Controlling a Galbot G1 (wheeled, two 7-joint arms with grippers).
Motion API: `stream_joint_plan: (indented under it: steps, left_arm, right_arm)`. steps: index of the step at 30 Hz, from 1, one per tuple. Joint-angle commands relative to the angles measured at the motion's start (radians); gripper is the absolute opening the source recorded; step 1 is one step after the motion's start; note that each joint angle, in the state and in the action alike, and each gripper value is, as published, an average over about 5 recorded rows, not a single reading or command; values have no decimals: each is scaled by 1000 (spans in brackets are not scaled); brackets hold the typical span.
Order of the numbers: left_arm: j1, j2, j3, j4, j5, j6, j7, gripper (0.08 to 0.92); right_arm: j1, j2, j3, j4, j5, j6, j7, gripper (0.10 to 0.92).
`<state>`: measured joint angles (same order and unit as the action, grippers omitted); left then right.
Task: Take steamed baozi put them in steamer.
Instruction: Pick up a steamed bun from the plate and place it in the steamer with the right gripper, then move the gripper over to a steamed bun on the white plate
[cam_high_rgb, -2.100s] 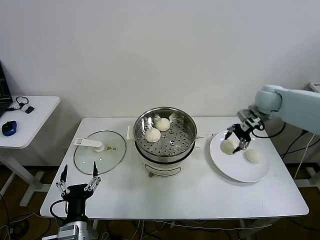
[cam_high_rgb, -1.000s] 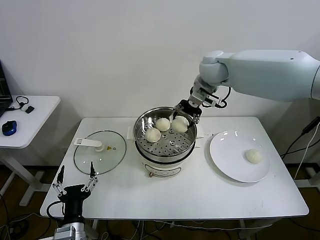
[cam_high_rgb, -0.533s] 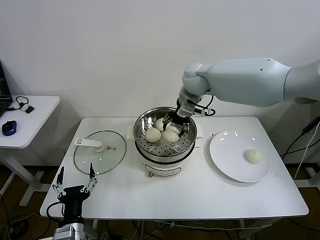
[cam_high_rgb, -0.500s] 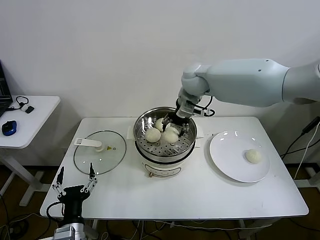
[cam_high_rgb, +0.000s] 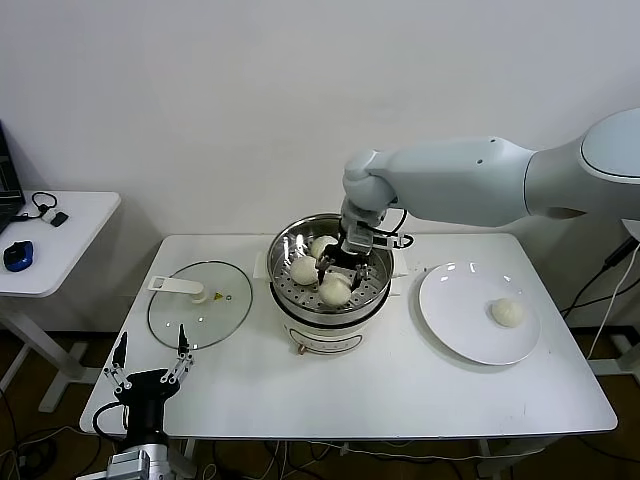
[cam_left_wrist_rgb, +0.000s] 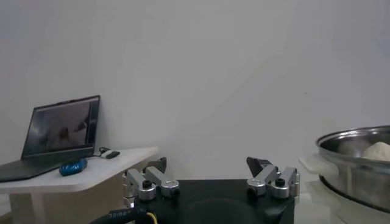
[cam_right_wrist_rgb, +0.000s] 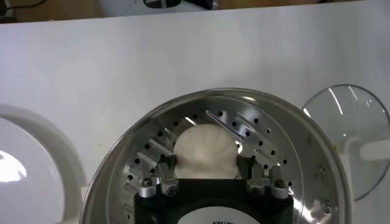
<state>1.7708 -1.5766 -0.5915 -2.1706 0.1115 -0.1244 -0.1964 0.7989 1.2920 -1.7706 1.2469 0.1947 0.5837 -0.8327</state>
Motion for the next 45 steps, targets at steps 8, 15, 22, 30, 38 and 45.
stream_joint_plan:
  steps: [8,15,22,30,38,45]
  left_arm:
    - [-6,-1,-1,2,-1,1,-1,823]
    - [-3,0,-3,-4,-3,1,-1,823]
    - [1,0,-1,-13,-4,2,-1,823]
    - [-2,1,9,-14,-6,2,-1,823]
    - [-9,5,13,-3,-6,0,0,823]
    - [-10,4,14,7,1,-1,-1,823]
  right_arm:
    - [-14,22,-2,-13,0,1,19,762]
    - [41,2,-28,2,38,11,1,822]
    - [164,-55,-153,14,234,-71,-86,823]
    - [230,-213,-274,-4,386,-348,-227,823]
    - [181,-399,-285,-48,356,-442,-283,823]
    - [42,-514,-182,-178,227,-409,-289,823]
